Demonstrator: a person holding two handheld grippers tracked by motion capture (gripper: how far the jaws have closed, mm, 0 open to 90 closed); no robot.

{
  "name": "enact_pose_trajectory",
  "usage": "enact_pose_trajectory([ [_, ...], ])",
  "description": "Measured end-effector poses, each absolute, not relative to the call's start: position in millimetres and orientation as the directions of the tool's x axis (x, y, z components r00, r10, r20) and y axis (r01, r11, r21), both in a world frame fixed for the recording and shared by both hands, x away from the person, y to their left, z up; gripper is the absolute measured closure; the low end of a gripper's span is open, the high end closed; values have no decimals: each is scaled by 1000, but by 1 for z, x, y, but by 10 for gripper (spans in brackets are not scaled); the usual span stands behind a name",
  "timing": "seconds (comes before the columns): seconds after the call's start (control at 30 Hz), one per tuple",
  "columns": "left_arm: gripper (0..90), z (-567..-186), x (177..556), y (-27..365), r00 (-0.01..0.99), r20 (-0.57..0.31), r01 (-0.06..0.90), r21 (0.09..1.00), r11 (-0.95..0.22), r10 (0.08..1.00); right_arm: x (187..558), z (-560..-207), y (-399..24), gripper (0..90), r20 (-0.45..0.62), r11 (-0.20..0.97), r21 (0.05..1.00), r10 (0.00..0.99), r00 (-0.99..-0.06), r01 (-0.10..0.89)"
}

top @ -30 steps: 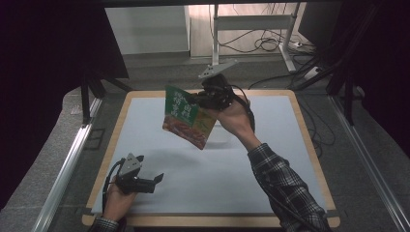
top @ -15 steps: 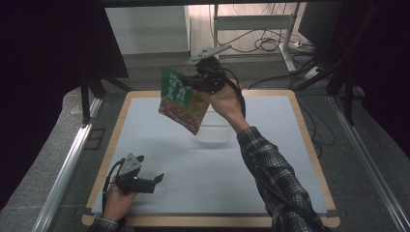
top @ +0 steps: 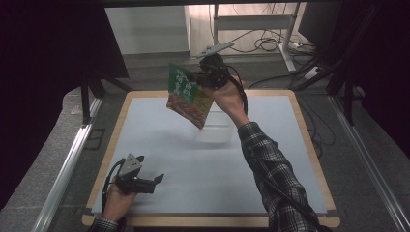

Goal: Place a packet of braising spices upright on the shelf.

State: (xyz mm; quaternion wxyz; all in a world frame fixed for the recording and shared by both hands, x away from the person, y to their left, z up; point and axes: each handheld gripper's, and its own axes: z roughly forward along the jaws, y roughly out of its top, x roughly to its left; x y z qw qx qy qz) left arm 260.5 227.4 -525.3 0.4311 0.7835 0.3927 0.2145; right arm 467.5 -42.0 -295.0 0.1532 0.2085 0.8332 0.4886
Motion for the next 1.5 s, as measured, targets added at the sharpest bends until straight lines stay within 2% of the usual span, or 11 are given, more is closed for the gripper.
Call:
enact_pose_trajectory([
  [0.87,0,-526,260,226,598,9,431,839,-331,801,469,-313,-106,893,-27,497,806,574,-818,322],
  [1.5,0,-525,260,227,595,12,428,841,-330,804,483,-340,-93,893,-27,548,754,578,-816,363],
])
